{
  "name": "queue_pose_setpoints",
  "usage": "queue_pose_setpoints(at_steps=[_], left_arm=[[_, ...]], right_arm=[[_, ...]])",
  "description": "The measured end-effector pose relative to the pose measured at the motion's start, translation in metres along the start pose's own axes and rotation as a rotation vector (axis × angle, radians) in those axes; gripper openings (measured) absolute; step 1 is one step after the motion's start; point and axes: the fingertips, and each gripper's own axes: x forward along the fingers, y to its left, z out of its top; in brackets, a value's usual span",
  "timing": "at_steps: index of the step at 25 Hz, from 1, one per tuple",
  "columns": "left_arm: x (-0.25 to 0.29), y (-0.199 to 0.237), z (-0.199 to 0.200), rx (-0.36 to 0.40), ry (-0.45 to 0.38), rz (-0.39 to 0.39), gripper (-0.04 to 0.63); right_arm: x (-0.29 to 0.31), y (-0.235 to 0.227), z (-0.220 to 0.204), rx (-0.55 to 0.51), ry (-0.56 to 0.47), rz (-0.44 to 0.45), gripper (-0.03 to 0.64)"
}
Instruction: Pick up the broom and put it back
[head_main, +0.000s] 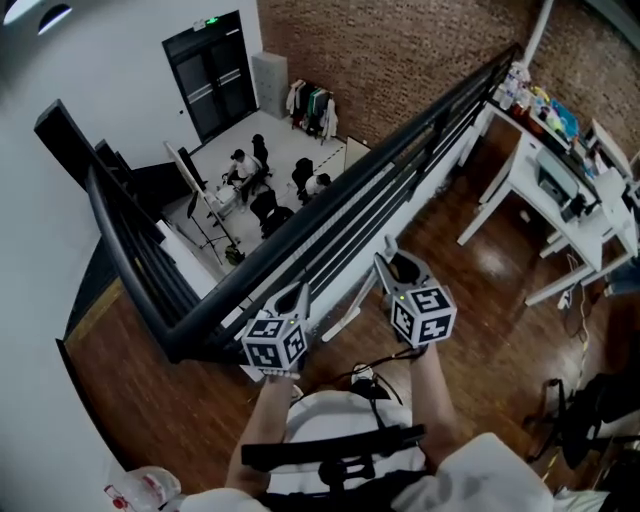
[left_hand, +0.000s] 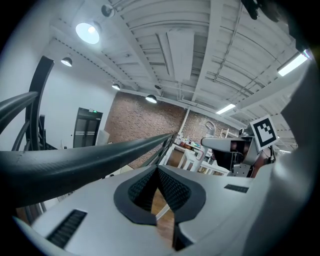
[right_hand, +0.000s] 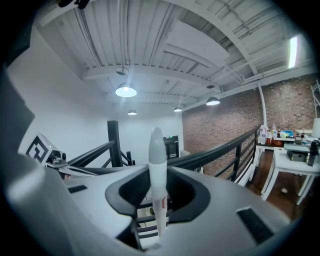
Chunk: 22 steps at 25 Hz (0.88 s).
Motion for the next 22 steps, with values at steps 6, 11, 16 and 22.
queue_pose_setpoints(at_steps=[6, 11, 16, 22], left_arm=[[0.002, -0.003, -0.002, -0.001, 0.004, -0.007, -0.012], [0.001, -0.003, -0.004, -0.012, 0.005, -0.002, -0.012], [-0.001, 0.000, -0.006, -0.021, 0.004, 0.010, -0.012], [-0.005, 0.004, -0.007, -0.028, 0.003, 0.021, -0.012]], right_arm=[[-0.006, 0.001, 0.002, 0.012, -0.009, 0.004, 0.127], [-0.008, 0.004, 0.003, 0.007, -0.004, 0.022, 0.127], [-0.004, 0.008, -0.002, 0.000, 0.012, 0.037, 0.127], [0.000, 0.009, -0.004, 0.000, 0.011, 0.043, 0.127]])
